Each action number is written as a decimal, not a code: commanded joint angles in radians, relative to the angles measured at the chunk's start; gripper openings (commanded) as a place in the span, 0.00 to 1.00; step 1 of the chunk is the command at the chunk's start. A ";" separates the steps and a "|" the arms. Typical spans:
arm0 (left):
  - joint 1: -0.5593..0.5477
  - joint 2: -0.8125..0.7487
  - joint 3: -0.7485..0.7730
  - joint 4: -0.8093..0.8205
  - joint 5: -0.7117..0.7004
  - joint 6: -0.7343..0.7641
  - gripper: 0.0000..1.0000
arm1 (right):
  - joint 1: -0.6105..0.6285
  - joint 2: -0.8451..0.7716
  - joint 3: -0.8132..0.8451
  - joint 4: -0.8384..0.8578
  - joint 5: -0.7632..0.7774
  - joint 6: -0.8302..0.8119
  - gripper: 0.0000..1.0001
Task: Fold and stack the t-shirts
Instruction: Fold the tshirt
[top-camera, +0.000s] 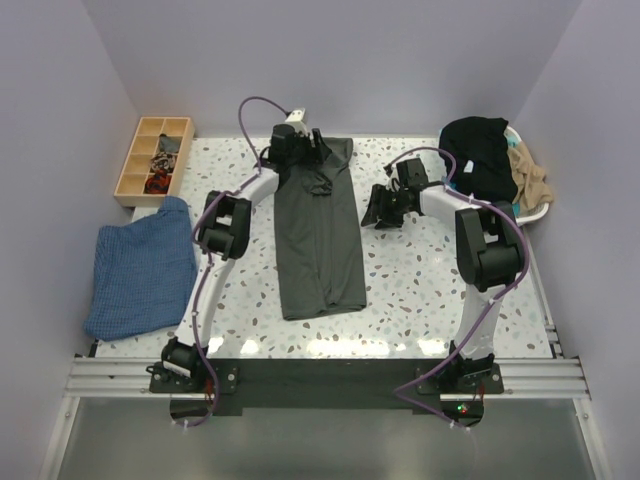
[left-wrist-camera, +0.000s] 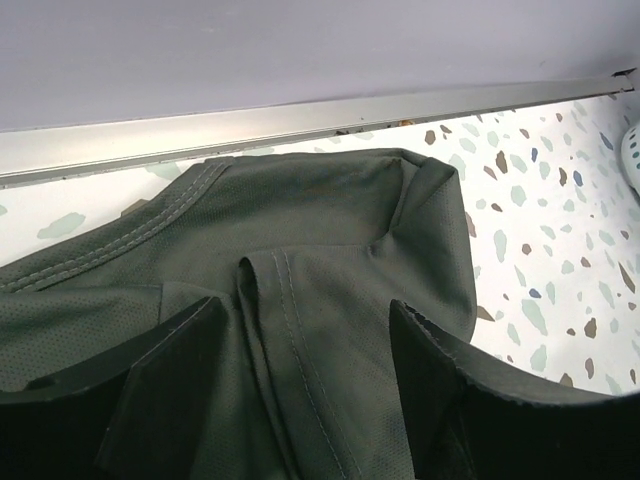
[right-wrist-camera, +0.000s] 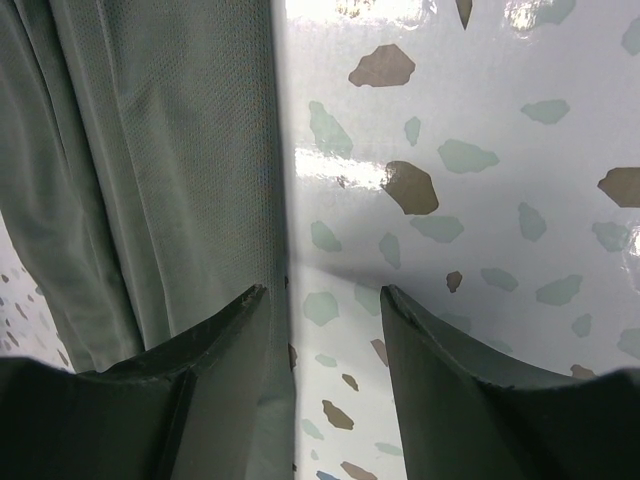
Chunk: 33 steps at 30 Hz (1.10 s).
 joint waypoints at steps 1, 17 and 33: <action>-0.004 -0.054 -0.075 0.107 -0.003 -0.009 0.74 | 0.001 0.022 0.023 0.004 -0.010 -0.017 0.53; -0.019 -0.132 -0.129 0.196 -0.074 0.017 0.79 | 0.000 0.046 0.032 0.002 -0.030 -0.020 0.53; -0.025 -0.069 -0.077 0.135 -0.019 0.002 0.73 | 0.001 0.060 0.041 -0.010 -0.030 -0.025 0.52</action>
